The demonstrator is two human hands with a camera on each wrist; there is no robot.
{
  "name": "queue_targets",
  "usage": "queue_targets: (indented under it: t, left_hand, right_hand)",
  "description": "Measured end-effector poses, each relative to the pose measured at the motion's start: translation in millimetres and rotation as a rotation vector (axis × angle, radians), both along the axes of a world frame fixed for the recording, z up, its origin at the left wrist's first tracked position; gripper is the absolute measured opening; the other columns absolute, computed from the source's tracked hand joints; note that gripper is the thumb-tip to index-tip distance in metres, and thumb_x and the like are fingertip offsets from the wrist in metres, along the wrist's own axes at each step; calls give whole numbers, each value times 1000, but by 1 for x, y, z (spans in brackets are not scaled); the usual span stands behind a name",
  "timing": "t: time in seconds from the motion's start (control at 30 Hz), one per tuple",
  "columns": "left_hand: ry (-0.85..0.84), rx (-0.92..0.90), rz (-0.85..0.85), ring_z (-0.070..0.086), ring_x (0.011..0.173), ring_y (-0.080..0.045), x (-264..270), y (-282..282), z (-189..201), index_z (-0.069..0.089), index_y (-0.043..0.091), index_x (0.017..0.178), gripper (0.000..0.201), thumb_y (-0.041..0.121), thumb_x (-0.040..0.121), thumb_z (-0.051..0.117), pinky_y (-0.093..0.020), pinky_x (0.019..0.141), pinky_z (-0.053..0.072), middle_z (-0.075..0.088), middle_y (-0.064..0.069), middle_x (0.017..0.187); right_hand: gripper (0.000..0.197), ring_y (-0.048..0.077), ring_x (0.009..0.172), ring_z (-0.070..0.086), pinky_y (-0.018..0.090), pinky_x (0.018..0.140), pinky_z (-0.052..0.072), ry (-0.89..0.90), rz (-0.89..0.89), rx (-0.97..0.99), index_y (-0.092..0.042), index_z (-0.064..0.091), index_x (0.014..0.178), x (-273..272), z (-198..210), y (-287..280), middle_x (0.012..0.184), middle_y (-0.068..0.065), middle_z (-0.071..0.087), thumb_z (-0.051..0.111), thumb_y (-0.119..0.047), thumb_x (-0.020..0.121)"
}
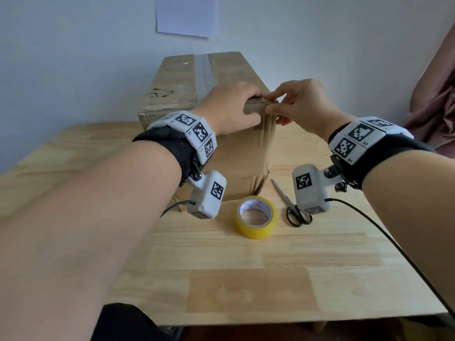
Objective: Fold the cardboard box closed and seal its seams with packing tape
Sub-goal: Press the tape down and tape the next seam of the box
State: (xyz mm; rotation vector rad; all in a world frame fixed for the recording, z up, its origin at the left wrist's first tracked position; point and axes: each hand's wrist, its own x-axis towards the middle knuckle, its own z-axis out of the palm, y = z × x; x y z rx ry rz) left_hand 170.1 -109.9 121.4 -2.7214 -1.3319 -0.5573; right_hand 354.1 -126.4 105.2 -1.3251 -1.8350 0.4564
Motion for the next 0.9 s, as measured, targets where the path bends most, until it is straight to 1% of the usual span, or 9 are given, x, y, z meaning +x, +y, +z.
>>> queue_targets:
  t: [0.07, 0.17, 0.23, 0.33, 0.43, 0.57, 0.73, 0.8, 0.9]
  left_hand:
    - [93, 25, 16, 50, 113, -24, 2, -1, -2, 45, 16, 130, 56, 43, 83, 59, -36, 90, 43, 48, -2, 131]
    - [212, 54, 29, 42, 121, -25, 4, -1, -5, 36, 13, 133, 71, 54, 81, 61, -44, 92, 45, 37, -5, 140]
    - [238, 62, 11, 41, 124, -26, 4, 0, -6, 35, 11, 133, 71, 48, 81, 64, -44, 96, 43, 36, -7, 140]
    - [241, 69, 23, 36, 132, -27, 2, -2, -6, 34, 10, 139, 64, 43, 89, 57, -43, 106, 35, 32, -7, 147]
    - [245, 53, 104, 15, 145, -19, -12, -4, -8, 15, 20, 151, 59, 45, 100, 30, -38, 117, 13, 14, 1, 159]
    - [233, 47, 190, 11, 146, -16, -55, -8, -12, 10, 24, 151, 58, 48, 99, 18, -35, 117, 8, 9, 4, 158]
    - [163, 74, 312, 14, 146, -19, -112, -8, -19, 18, 28, 149, 60, 54, 95, 21, -46, 118, 6, 18, 7, 156]
    - [20, -11, 342, 15, 145, -27, -127, -12, -21, 26, 29, 148, 63, 56, 91, 30, -52, 117, 12, 20, 1, 157]
    - [-238, -113, 354, 25, 141, -32, -134, -17, -21, 37, 27, 144, 62, 53, 89, 47, -48, 115, 23, 20, -9, 156]
  right_hand:
    - [14, 30, 69, 65, 35, 72, 55, -51, -20, 24, -21, 64, 97, -3, -3, -1, 79, 13, 68, 70, -18, 84]
    - [44, 20, 76, 51, 25, 67, 39, -262, -37, 26, -10, 48, 120, -8, -10, -4, 88, 2, 54, 71, -17, 84]
    - [54, 18, 78, 49, 23, 67, 36, -357, -27, 32, -7, 41, 124, -9, -10, -6, 90, 0, 51, 74, -17, 81]
    - [49, 23, 79, 51, 30, 68, 39, -424, -59, 20, -8, 44, 121, -11, -1, -7, 89, 6, 57, 73, -21, 83]
    - [35, 22, 77, 53, 28, 68, 40, -366, -61, 23, -9, 52, 115, -11, 4, -9, 87, 7, 61, 69, -20, 86]
    - [20, 18, 68, 54, 29, 71, 46, -154, -81, 40, -8, 60, 109, -11, -4, -11, 77, 4, 60, 61, -17, 91]
    - [14, 26, 77, 59, 42, 80, 52, 14, -134, 41, -14, 63, 104, -21, -11, -9, 80, 8, 63, 55, -18, 94]
    - [14, 26, 80, 57, 45, 80, 51, 27, -160, 34, -16, 63, 104, -27, -13, -10, 84, 6, 60, 53, -20, 95]
    - [15, 25, 81, 57, 45, 76, 53, 38, -217, 42, -16, 61, 105, -35, -13, -12, 93, 2, 55, 49, -21, 96]
